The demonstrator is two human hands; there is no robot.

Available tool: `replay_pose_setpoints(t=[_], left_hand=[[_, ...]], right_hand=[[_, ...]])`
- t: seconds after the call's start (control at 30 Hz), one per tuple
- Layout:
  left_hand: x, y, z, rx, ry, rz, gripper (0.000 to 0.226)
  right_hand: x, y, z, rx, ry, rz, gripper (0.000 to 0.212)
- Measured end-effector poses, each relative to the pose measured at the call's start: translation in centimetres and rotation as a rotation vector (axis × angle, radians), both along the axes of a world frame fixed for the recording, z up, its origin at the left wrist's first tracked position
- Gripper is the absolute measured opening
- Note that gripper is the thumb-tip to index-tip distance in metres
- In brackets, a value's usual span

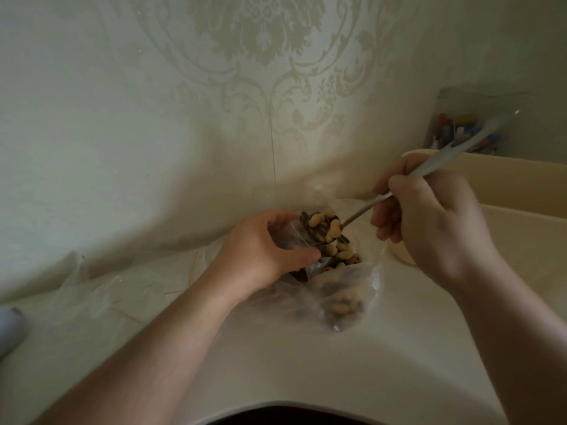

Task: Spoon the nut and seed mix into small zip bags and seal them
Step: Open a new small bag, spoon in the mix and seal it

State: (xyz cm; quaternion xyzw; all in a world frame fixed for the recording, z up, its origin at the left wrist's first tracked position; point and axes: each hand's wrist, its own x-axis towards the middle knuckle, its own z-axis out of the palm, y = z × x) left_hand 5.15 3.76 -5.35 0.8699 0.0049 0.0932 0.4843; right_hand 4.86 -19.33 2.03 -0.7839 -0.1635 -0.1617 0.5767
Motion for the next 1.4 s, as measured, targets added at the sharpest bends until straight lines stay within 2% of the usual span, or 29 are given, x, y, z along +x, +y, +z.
replay_pose_setpoints(t=[0.17, 0.3, 0.43, 0.73, 0.83, 0.97, 1.1, 1.27, 1.4], left_hand=[[-0.6, -0.5, 0.4, 0.1, -0.004, 0.045, 0.08], [-0.6, -0.7, 0.6, 0.177, -0.013, 0.078, 0.08], [-0.5, -0.8, 0.8, 0.155, -0.011, 0.08, 0.081], [-1.4, -0.8, 1.3, -0.013, -0.027, 0.005, 0.036], [-1.2, -0.8, 1.1, -0.075, -0.047, 0.014, 0.041], [-1.2, -0.9, 1.1, -0.07, -0.09, 0.018, 0.078], [-1.2, -0.7, 1.1, -0.052, -0.129, 0.027, 0.095], [-1.0, -0.7, 0.8, 0.074, -0.184, 0.053, 0.104], [-1.0, -0.7, 0.4, 0.065, -0.201, 0.043, 0.103]], right_hand=[[-0.4, 0.4, 0.1, -0.124, -0.119, -0.031, 0.027], [-0.5, 0.8, 0.7, -0.225, -0.128, -0.032, 0.026], [-0.6, 1.4, 2.4, -0.358, -0.202, -0.002, 0.026], [-1.3, 2.7, 5.9, -0.58, -0.342, 0.11, 0.024], [-1.3, 2.9, 6.4, -0.579, -0.352, 0.106, 0.023], [-1.4, 3.2, 6.6, -0.585, -0.348, 0.084, 0.024], [-1.7, 3.4, 6.5, -0.597, -0.338, 0.055, 0.028], [-2.0, 3.4, 6.2, -0.639, -0.41, 0.074, 0.027], [-2.1, 3.4, 5.9, -0.642, -0.419, 0.081, 0.025]])
